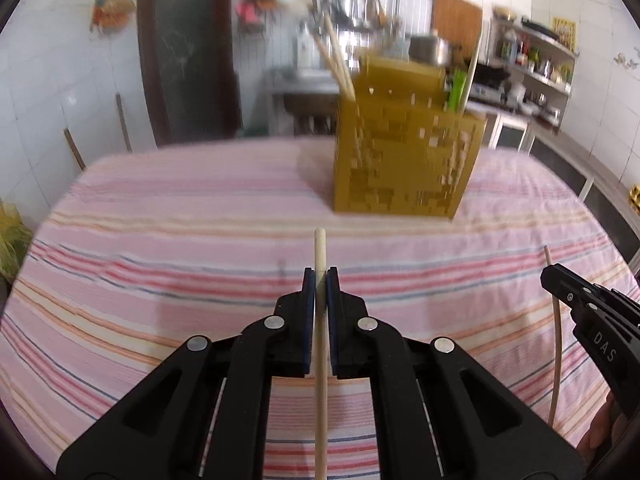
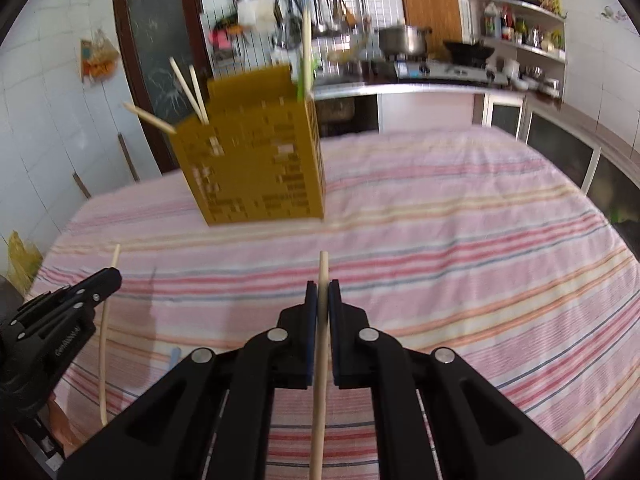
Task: Organize utensils
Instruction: 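Carry both chopsticks up to the yellow caddy and lower them into it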
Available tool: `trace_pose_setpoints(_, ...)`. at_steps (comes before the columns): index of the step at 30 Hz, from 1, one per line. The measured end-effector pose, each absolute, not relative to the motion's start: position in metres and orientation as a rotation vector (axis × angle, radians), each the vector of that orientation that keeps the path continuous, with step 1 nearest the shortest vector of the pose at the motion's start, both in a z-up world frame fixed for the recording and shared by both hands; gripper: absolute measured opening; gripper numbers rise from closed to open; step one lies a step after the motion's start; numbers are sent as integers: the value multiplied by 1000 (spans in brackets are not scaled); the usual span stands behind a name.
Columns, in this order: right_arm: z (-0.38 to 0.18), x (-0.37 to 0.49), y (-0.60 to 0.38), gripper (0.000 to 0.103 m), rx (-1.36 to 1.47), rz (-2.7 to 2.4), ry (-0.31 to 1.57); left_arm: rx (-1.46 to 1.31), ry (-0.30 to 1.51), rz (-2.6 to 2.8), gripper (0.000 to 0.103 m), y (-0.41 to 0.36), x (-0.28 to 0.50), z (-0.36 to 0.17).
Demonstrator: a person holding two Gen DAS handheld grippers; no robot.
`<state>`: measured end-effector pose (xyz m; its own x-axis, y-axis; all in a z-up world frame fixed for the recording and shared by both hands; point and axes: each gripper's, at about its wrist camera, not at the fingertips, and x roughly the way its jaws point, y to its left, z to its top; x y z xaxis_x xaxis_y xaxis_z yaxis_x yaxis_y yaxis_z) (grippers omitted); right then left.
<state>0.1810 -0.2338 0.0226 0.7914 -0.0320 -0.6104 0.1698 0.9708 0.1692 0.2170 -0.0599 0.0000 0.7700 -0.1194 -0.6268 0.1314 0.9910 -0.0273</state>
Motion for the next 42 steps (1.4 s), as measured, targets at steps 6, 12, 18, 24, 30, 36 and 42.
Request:
trace_pose_setpoints(6, 50, 155, -242, 6, 228, -108, 508, 8, 536, -130, 5, -47, 187, 31)
trace_pose_setpoints(12, 70, 128, -242, 6, 203, -102, 382, 0, 440, -135, 5, -36, 165, 45)
trace_pose_setpoints(18, 76, 112, -239, 6, 178, -107, 326, -37, 415, -140, 5, -24, 156, 50)
trace_pose_setpoints(24, 73, 103, -239, 6, 184, -110, 311, -43, 376, -133, 5, -17, 146, 54)
trace_pose_setpoints(30, 75, 98, -235, 6, 184, -112, 301, -17, 328, -123, 5, -17, 133, 53)
trace_pose_setpoints(36, 81, 95, -228, 6, 149, -128, 281, -9, 302, -125, 5, -18, 131, 59)
trace_pose_setpoints(42, 97, 97, -224, 6, 125, -131, 251, 6, 269, -138, 5, -23, 135, 75)
